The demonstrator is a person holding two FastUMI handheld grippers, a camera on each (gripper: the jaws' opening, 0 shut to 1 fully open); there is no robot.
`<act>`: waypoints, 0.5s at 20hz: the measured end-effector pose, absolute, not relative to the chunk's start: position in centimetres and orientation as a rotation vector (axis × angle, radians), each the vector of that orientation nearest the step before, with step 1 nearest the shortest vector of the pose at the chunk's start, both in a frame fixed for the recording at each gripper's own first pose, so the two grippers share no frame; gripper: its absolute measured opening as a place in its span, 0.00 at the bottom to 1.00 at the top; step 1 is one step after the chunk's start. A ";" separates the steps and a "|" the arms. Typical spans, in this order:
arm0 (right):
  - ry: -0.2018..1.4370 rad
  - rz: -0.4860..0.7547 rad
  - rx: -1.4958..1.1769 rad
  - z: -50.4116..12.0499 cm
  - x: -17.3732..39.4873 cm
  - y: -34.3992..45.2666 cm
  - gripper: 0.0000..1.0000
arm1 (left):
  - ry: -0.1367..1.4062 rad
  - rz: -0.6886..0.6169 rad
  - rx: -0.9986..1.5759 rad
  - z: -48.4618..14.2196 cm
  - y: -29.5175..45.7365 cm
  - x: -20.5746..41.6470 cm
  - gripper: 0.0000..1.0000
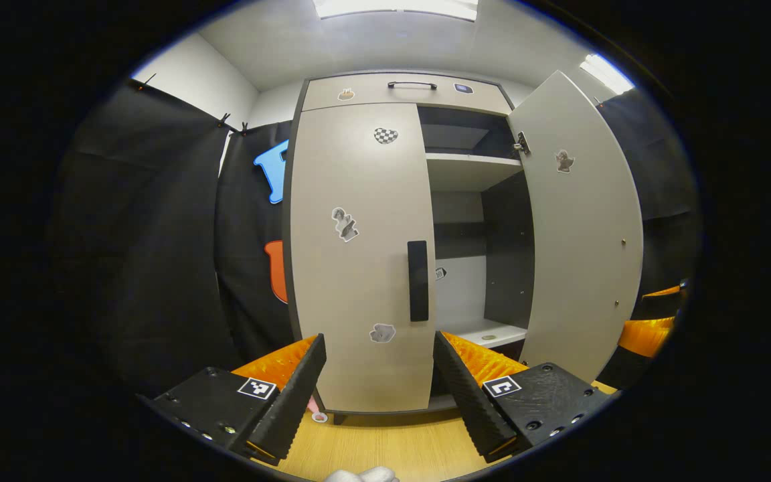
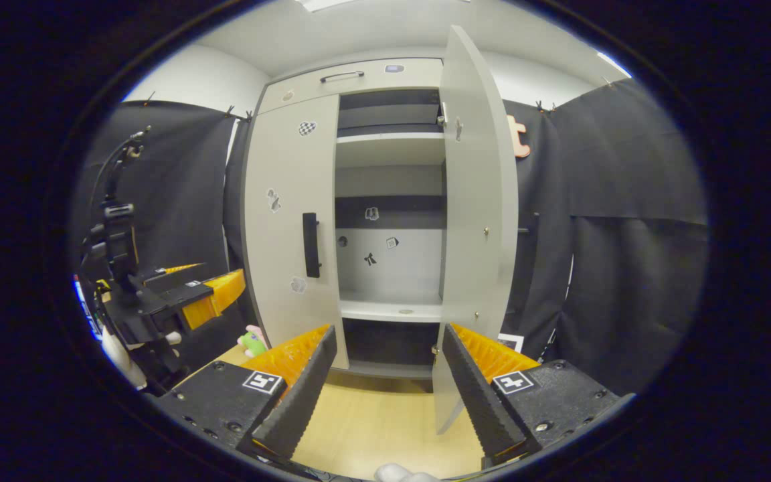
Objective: Open the right door of the double-door shoe cabinet with the right hand, and open the left door with the left hand.
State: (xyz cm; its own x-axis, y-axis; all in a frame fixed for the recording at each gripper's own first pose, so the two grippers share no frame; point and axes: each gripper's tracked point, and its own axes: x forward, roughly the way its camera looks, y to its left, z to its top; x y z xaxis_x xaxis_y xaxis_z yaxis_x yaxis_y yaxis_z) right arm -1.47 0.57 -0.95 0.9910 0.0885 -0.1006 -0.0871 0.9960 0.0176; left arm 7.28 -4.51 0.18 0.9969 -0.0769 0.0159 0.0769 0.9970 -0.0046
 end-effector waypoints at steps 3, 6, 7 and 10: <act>0.094 0.073 0.007 -0.1 -1.2 0.3 0.99 | -0.036 -0.087 0.015 0.8 -5.6 10.5 0.96; 0.097 0.054 -0.002 0.2 -0.9 -0.3 0.99 | -0.052 -0.098 0.009 1.3 -6.5 14.1 0.96; 0.098 0.048 -0.002 0.3 -0.8 -0.4 0.99 | -0.045 -0.102 -0.001 1.3 -6.9 15.3 0.96; 0.110 0.026 -0.010 0.4 -0.5 -0.9 0.98 | -0.038 -0.105 -0.020 1.3 -7.8 18.6 0.96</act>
State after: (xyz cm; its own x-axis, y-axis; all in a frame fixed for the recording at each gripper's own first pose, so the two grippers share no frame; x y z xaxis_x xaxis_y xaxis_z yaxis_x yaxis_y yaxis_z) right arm -0.50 -0.91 0.41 0.9936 0.0258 -0.1098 -0.0268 0.9996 -0.0083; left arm 18.61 -7.80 1.30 0.9937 -0.1048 0.0395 0.1056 0.9942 -0.0183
